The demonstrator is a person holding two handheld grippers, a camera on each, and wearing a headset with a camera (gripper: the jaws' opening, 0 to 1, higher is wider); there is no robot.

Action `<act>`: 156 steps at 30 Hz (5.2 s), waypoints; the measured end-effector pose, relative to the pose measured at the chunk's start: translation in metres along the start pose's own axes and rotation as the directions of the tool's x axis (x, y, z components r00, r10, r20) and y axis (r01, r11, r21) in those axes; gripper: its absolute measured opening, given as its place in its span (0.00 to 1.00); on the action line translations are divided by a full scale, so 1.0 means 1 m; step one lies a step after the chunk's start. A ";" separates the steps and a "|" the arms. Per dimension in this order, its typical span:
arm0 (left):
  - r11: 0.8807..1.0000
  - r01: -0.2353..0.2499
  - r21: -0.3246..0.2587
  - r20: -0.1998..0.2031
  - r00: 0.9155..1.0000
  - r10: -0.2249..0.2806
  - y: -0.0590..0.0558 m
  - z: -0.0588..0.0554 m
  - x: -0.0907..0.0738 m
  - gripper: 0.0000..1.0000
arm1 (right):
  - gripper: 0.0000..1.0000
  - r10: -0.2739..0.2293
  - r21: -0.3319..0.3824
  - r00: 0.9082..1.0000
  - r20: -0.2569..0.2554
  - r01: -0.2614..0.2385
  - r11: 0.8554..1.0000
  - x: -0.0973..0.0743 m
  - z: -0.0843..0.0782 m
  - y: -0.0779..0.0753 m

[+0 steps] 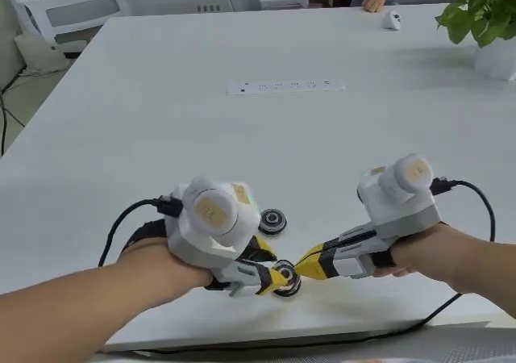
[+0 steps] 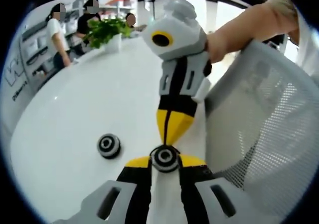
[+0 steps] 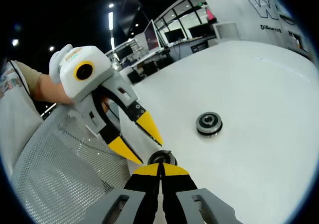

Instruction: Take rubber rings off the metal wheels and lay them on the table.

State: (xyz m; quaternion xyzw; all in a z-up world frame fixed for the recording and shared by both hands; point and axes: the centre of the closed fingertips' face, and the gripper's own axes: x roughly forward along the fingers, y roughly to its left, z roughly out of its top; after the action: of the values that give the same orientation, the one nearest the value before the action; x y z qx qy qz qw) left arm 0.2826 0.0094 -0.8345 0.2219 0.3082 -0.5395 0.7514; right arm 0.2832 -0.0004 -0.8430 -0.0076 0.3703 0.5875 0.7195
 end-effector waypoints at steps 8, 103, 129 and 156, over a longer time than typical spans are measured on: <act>0.999 0.003 -0.042 0.037 0.999 -0.001 0.001 0.004 -0.017 0.30 | 0.00 0.005 0.001 1.000 0.002 -0.005 1.000 0.000 0.001 0.001; 0.962 -0.158 -0.222 0.191 0.960 0.202 0.008 -0.019 -0.142 0.71 | 0.00 0.078 -0.004 0.993 0.094 -0.078 0.997 0.033 0.064 0.029; 0.955 -0.175 -0.240 0.187 0.957 0.223 0.010 -0.024 -0.147 0.71 | 0.00 0.034 -0.016 0.999 0.009 -0.034 0.999 0.066 0.044 0.023; 0.957 -0.176 -0.232 0.187 0.957 0.222 0.003 -0.021 -0.148 0.71 | 0.25 -0.061 -0.086 0.998 0.025 0.063 0.994 0.056 0.047 0.015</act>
State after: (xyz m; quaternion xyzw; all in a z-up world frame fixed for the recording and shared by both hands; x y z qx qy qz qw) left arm 0.2473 0.1241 -0.7458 0.1117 0.2586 -0.4451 0.8500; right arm 0.2968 0.0726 -0.8329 -0.0436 0.3360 0.5805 0.7404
